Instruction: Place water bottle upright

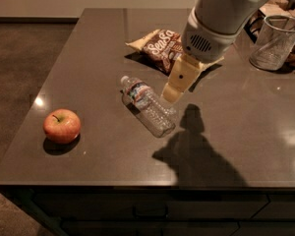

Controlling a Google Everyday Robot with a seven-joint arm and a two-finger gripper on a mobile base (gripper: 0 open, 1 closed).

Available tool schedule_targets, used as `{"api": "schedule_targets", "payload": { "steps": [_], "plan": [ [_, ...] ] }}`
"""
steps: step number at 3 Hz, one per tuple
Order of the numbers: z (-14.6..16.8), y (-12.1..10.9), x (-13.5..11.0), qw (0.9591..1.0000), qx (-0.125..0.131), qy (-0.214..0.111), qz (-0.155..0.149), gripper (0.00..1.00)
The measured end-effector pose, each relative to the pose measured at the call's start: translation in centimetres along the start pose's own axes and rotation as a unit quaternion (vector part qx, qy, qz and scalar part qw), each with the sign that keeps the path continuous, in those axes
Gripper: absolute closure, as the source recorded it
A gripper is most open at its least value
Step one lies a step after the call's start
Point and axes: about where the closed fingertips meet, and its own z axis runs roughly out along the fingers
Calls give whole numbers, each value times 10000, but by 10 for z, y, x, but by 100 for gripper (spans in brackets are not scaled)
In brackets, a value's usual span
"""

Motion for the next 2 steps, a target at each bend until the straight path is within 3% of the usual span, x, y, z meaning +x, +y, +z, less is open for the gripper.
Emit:
{"api": "schedule_targets", "payload": {
  "steps": [1, 2],
  "plan": [
    [20, 12, -29, 9992, -135, -23, 376, 0],
    [41, 27, -57, 9986, -198, -19, 484, 0]
  ]
}}
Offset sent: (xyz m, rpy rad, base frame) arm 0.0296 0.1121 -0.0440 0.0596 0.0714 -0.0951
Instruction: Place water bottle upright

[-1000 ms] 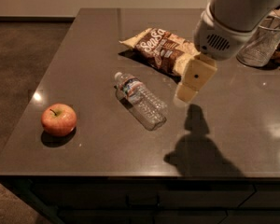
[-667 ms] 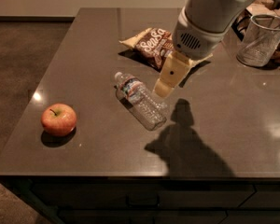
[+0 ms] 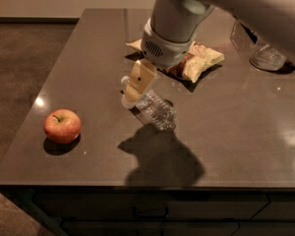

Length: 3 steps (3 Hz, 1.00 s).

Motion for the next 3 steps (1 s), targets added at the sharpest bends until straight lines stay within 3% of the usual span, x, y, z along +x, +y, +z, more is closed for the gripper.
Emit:
{"api": "schedule_targets", "payload": {
  "steps": [2, 3],
  "plan": [
    [48, 8, -30, 9996, 18, 282, 58, 0],
    [63, 1, -39, 9991, 34, 405, 147, 0]
  ]
}}
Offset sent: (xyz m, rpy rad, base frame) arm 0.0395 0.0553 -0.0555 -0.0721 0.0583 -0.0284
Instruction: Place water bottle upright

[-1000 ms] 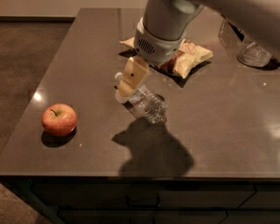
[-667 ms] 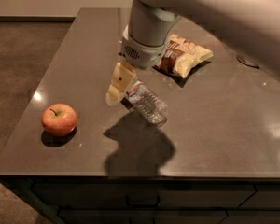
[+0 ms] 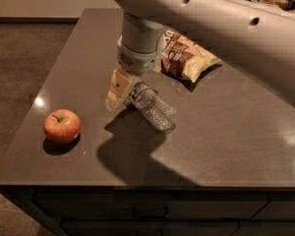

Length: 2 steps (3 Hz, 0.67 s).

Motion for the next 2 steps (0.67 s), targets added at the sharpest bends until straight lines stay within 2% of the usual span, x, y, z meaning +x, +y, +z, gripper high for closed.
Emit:
{"api": "schedule_targets", "payload": {
  "steps": [1, 2],
  "plan": [
    [8, -9, -4, 9999, 13, 85, 101, 18],
    [10, -16, -1, 9997, -19, 81, 220, 41]
  ]
}}
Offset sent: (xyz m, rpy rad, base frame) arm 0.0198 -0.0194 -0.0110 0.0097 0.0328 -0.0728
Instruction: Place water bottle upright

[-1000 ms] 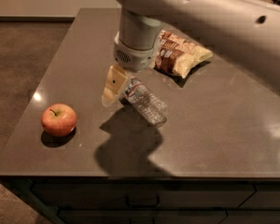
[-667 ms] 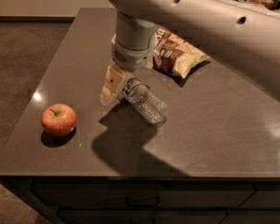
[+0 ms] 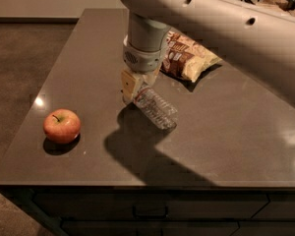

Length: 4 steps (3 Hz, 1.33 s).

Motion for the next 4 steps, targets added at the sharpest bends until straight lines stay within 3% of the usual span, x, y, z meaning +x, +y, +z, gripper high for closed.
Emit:
{"api": "schedule_targets", "payload": {
  "steps": [2, 3, 4],
  "plan": [
    [-6, 8, 5, 9995, -139, -198, -217, 87],
    [-36, 21, -7, 9939, -340, -845, -614, 100],
    [-71, 33, -25, 9806, -609, -1553, -1033, 100]
  ]
}}
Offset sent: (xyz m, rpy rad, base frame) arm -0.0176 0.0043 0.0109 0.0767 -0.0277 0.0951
